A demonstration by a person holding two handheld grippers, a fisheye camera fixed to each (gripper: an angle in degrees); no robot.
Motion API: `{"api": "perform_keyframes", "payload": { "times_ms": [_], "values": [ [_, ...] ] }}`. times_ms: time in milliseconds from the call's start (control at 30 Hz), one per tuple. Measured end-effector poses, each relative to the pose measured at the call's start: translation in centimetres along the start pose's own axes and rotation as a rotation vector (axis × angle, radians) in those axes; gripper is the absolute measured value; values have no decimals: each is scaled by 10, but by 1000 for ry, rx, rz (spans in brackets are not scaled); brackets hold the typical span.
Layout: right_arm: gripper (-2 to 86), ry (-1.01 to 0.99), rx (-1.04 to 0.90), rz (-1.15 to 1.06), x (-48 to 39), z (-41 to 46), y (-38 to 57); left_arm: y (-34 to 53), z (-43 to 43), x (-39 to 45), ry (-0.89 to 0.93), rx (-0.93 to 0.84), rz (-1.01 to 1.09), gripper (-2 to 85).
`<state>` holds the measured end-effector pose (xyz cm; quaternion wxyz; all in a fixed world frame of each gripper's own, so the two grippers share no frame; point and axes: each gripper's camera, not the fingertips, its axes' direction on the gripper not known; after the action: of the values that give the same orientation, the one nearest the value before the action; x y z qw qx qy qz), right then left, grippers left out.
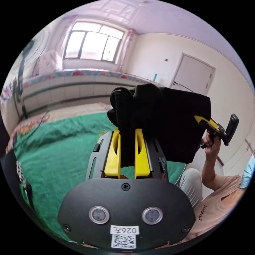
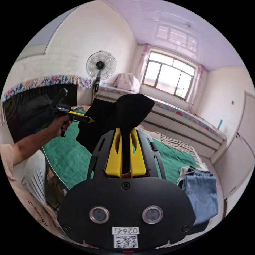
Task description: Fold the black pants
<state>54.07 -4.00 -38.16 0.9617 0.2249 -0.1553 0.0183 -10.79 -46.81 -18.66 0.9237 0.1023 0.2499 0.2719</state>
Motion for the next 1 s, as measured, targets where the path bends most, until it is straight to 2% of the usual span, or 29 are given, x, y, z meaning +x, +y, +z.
{"api": "perform_keyframes", "payload": {
  "times_ms": [167,333,400,467,500,533,600,667,733,800,867,933,967,1000],
  "values": [
    [-3,122,114,285,107,-126,58,-136,17,164,60,16,309,84],
    [3,382,178,600,205,-233,147,-252,115,360,192,-25,572,87],
    [12,473,157,735,237,-241,183,-273,167,406,225,-82,567,72],
    [25,565,54,850,272,-231,218,-282,216,433,161,-173,501,26],
    [35,601,-67,928,296,-220,243,-282,238,442,79,-212,423,5],
    [44,599,-159,994,311,-216,266,-277,248,450,42,-245,438,-1],
    [48,597,-103,1043,308,-233,288,-262,245,456,70,-253,514,-4],
    [41,633,4,1031,286,-259,292,-245,229,454,125,-241,580,-6],
    [18,717,102,907,249,-277,267,-225,202,447,167,-207,610,-7],
    [0,752,104,756,227,-270,236,-215,187,443,234,-216,614,-7],
    [-7,783,51,618,216,-248,207,-204,175,441,295,-259,610,-7],
    [-10,918,-133,529,224,-204,187,-180,148,431,344,-267,591,-7],
    [-11,972,-194,526,230,-192,187,-173,138,427,351,-255,587,-7],
    [-10,1071,-332,547,242,-170,193,-157,115,418,362,-230,585,-7]
  ]
}}
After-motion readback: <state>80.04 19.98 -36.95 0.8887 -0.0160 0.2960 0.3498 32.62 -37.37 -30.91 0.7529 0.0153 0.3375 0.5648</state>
